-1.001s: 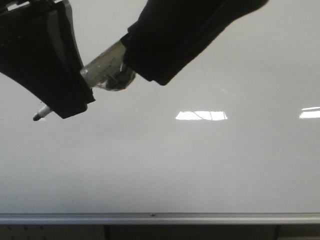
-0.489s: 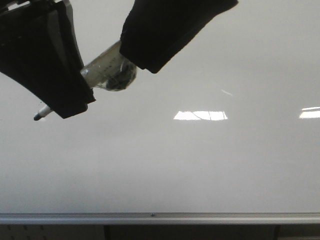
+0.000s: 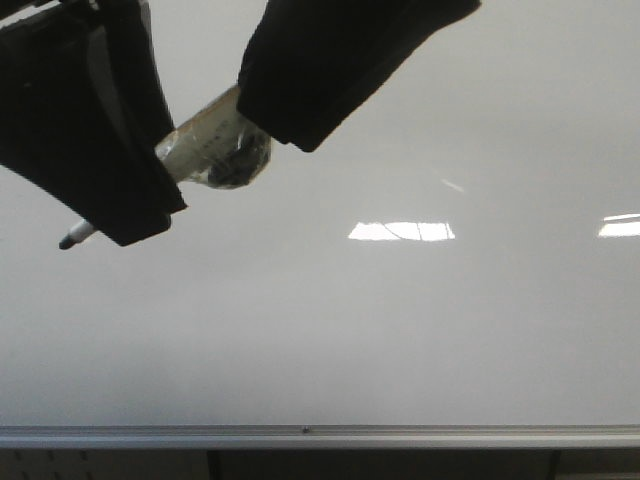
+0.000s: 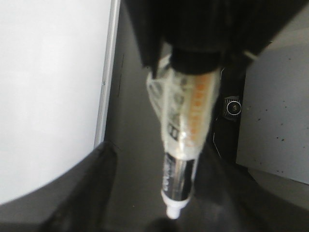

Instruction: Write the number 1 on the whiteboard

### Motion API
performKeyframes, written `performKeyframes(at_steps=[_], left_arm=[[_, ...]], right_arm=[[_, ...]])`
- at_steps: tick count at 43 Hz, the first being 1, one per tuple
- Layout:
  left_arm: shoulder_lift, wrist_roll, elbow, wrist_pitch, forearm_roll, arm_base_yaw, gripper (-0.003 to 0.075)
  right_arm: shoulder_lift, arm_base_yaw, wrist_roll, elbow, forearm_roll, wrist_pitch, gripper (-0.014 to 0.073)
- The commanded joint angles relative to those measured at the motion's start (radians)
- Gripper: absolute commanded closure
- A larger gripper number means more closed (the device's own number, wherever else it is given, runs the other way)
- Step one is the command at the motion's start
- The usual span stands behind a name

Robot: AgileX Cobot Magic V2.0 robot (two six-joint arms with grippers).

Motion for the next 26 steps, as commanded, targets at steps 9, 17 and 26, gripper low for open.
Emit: performKeyframes(at_steps=[9,17,26], left_arm=[[-0.131,-0.150,-0.033,-0.032,0.002,0.110,0.0226],[-0.220,-0.252,-0.028,-0.032,0.002,0.215,0.0227],[-0.307,-0.351,0.004,-0.032,0.002,0.327,0.0227]], right_arm=[[-0.056,-0.043,0.169,-0.036,-0.104,0.012,0.0638],[-0.128,-0.138,0.467,-0.036,-0.314,0.089,0.0638],[-0.260,-0.325,0.859,-0.012,-0.527,0.188,0.0638]])
